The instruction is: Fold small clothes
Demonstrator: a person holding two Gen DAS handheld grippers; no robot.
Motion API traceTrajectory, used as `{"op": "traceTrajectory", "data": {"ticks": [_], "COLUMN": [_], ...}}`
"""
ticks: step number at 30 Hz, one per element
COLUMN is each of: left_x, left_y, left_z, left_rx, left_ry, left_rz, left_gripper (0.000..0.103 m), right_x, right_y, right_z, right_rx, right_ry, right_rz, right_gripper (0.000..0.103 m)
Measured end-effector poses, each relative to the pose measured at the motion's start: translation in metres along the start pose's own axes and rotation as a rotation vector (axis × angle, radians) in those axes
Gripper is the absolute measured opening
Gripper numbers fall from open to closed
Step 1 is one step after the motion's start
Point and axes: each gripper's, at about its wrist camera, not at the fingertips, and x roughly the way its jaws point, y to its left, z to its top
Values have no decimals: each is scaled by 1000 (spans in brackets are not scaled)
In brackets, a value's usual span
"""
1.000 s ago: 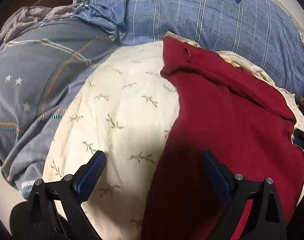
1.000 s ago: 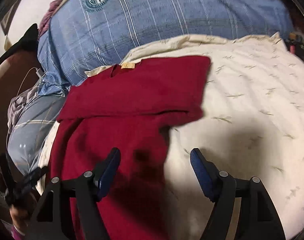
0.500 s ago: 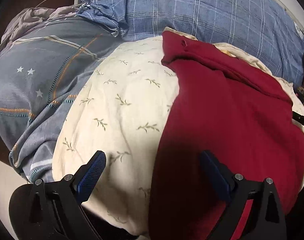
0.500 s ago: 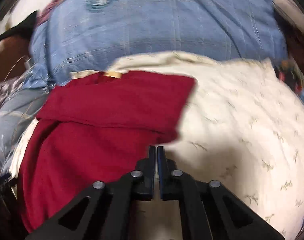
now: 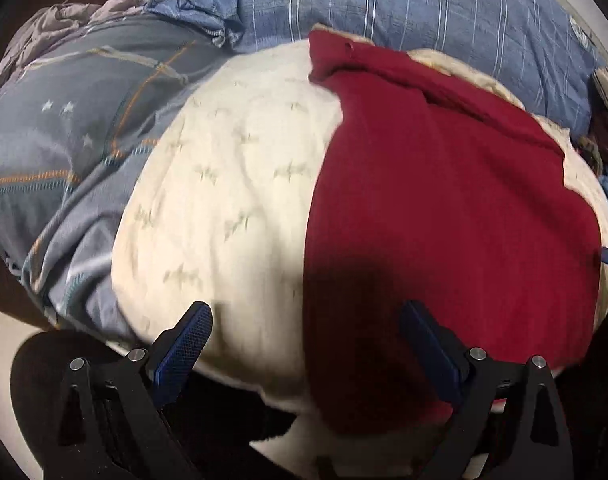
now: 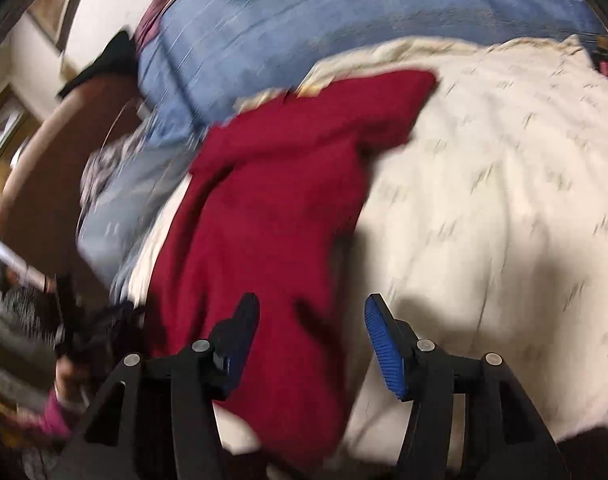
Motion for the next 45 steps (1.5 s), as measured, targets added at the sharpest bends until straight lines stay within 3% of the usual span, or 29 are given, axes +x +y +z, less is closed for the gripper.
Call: {"op": "traceTrajectory", "data": {"ticks": [5, 10, 12, 14, 22, 26, 28, 29, 30, 32, 33, 34, 38, 42, 45], "left_x": [3, 9, 12, 14, 21, 21, 19, 19, 18, 16, 14, 12, 4, -2, 9], "left_y": [-4, -3, 0, 3, 19, 18, 14, 13, 13, 14, 16, 17, 8, 4, 5], "left_z": [-14, -17, -17, -17, -16, -19, -20, -20, -20, -19, -19, -19, -19, -17, -16], "left_rx": [16, -38, -70, -90, -131, -121, -108, -109, -112, -144, -172, -184, -123, -108, -121], "left_ry": [52, 81, 89, 94, 89, 85, 82, 81, 81, 87, 93, 97, 85, 82, 104], "left_rz": [-34, -102, -139, -166, -201, -184, -174, -170, -165, -167, -180, -199, -181, -191, -170], "left_gripper": [96, 95, 92, 80, 77, 78, 76, 72, 68, 53, 47, 34, 18, 17, 27], "right_x": [11, 16, 18, 19, 32, 37, 39, 39, 39, 39, 38, 37, 33, 28, 35], "right_y": [-2, 8, 16, 20, 16, 19, 18, 19, 19, 15, 11, 8, 11, 20, 19], "right_z": [-33, -52, -49, -50, -56, -56, -57, -57, -57, -58, -59, -60, -62, -62, -62], "right_rx": [32, 18, -13, -32, -18, -41, -38, -39, -42, -24, -5, 13, 8, -34, -15], "right_ry": [75, 112, 117, 119, 138, 139, 134, 133, 130, 127, 127, 123, 113, 105, 103], "right_rz": [22, 73, 85, 101, 97, 95, 91, 81, 64, 52, 67, 78, 97, 126, 138], "right_gripper": [60, 60, 60, 60, 60, 60, 56, 48, 33, 16, 15, 15, 12, 13, 18]}}
